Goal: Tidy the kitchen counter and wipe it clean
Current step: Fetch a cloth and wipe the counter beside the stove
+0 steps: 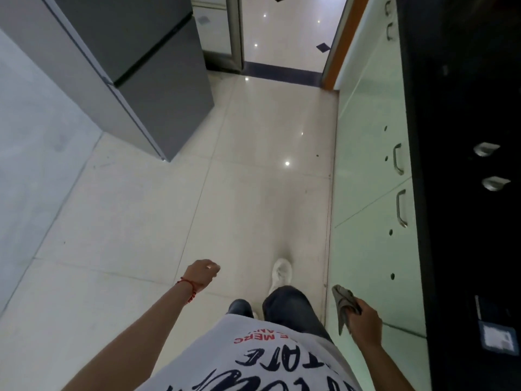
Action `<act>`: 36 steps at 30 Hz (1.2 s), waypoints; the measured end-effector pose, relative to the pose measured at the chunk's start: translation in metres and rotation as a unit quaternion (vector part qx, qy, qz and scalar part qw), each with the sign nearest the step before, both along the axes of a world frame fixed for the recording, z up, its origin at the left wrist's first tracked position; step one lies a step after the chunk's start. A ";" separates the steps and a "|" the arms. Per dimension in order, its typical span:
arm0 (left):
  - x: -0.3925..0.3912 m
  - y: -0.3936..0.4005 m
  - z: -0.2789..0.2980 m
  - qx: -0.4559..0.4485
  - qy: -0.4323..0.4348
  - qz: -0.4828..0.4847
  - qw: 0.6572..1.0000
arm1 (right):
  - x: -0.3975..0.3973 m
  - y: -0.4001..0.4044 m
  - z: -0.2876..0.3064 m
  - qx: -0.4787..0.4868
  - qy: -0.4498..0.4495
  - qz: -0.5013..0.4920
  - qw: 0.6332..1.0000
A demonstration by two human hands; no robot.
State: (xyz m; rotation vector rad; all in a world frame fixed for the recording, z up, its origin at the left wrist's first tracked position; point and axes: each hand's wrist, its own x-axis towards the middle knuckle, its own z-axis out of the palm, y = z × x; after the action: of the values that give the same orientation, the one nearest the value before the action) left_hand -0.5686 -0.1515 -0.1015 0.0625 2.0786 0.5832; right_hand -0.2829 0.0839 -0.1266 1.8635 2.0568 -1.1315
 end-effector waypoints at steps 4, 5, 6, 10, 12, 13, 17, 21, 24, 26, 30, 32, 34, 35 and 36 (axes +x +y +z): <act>-0.061 0.070 -0.005 0.018 -0.013 0.050 0.999 | -0.052 0.055 -0.011 -0.008 -0.006 0.004 1.000; -0.075 0.086 -0.006 0.020 -0.022 0.069 0.997 | -0.066 0.071 -0.012 -0.011 -0.002 0.003 1.000; -0.087 0.100 -0.007 0.019 -0.034 0.091 0.995 | -0.080 0.087 -0.012 -0.014 0.000 0.004 1.000; -0.132 0.143 -0.003 0.011 -0.073 0.160 0.984 | -0.141 0.153 -0.006 -0.020 -0.003 0.052 0.998; -0.154 0.158 -0.004 0.006 -0.075 0.177 0.981 | -0.178 0.188 -0.002 -0.020 -0.003 0.078 0.997; -0.164 0.164 -0.004 0.002 -0.076 0.185 0.980 | -0.197 0.204 0.000 -0.017 -0.002 0.084 0.996; -0.206 0.187 -0.010 -0.019 -0.087 0.209 0.974 | -0.277 0.258 0.009 -0.005 0.022 0.083 0.996; -0.262 0.216 -0.024 -0.039 -0.099 0.223 0.969 | -0.352 0.304 0.008 -0.014 0.029 0.071 0.997; -0.320 0.244 -0.033 -0.047 -0.105 0.223 0.968 | -0.400 0.335 -0.001 -0.019 0.023 0.053 0.998; -0.365 0.267 -0.034 -0.057 -0.109 0.217 0.968 | -0.427 0.352 -0.003 -0.024 0.019 0.022 0.999; -0.460 0.334 -0.024 -0.047 -0.094 0.178 0.978 | -0.477 0.387 0.001 -0.032 0.012 -0.028 0.999; -0.506 0.376 -0.016 -0.032 -0.080 0.145 0.986 | -0.502 0.405 0.003 -0.034 0.012 -0.045 0.998; -0.545 0.420 -0.007 -0.015 -0.064 0.114 0.991 | -0.523 0.421 0.005 -0.036 0.010 -0.056 0.998; -0.562 0.443 -0.004 -0.007 -0.057 0.099 0.993 | -0.533 0.430 0.004 -0.037 0.011 -0.065 0.997; -0.578 0.466 -0.001 0.000 -0.052 0.087 0.995 | -0.543 0.438 0.003 -0.038 0.012 -0.075 0.996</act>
State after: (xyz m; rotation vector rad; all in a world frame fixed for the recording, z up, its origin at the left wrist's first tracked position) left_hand -1.1471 0.3142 -0.1026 -0.1475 1.9950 0.6787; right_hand -0.8263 0.5224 -0.1234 2.0064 1.8835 -1.2530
